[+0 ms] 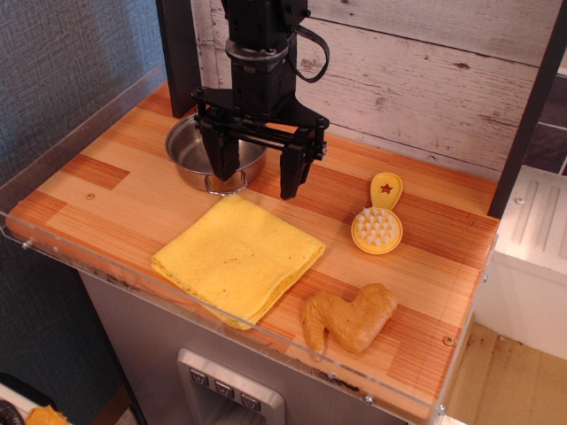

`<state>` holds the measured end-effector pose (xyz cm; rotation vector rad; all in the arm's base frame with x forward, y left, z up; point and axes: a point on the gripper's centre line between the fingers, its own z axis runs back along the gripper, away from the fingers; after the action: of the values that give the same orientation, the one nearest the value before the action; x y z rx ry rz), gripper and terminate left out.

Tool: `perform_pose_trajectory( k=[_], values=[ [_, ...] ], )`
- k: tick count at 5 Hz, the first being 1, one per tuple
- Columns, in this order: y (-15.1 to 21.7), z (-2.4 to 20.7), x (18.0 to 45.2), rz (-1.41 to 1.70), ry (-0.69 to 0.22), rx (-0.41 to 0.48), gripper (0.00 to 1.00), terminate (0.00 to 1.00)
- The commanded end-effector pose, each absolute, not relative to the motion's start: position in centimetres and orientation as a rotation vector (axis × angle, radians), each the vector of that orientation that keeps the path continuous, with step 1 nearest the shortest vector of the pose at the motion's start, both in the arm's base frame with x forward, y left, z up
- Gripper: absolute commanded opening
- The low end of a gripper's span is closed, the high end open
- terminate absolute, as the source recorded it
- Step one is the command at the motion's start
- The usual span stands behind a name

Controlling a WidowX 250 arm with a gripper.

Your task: Place the brush on top of the towel

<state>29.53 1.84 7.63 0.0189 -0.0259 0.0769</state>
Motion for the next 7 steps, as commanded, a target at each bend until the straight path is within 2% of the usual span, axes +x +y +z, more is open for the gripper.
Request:
perform_pose_trajectory(
  k=[1, 3, 4, 5, 7],
  values=[
    [1.8, 7.6, 29.5, 0.077, -0.026, 0.019, 1.00, 0.00],
    [-3.2, 8.4, 33.0, -0.004, -0.067, -0.034, 1.00, 0.00],
    [-5.2, 8.6, 34.3, -0.019, -0.084, -0.034, 1.00, 0.00],
    [-6.4, 7.6, 35.3, -0.030, -0.065, -0.009, 1.00, 0.00],
    [-5.0, 2.8, 35.0, -0.007, 0.060, 0.080, 1.00, 0.00]
  ],
)
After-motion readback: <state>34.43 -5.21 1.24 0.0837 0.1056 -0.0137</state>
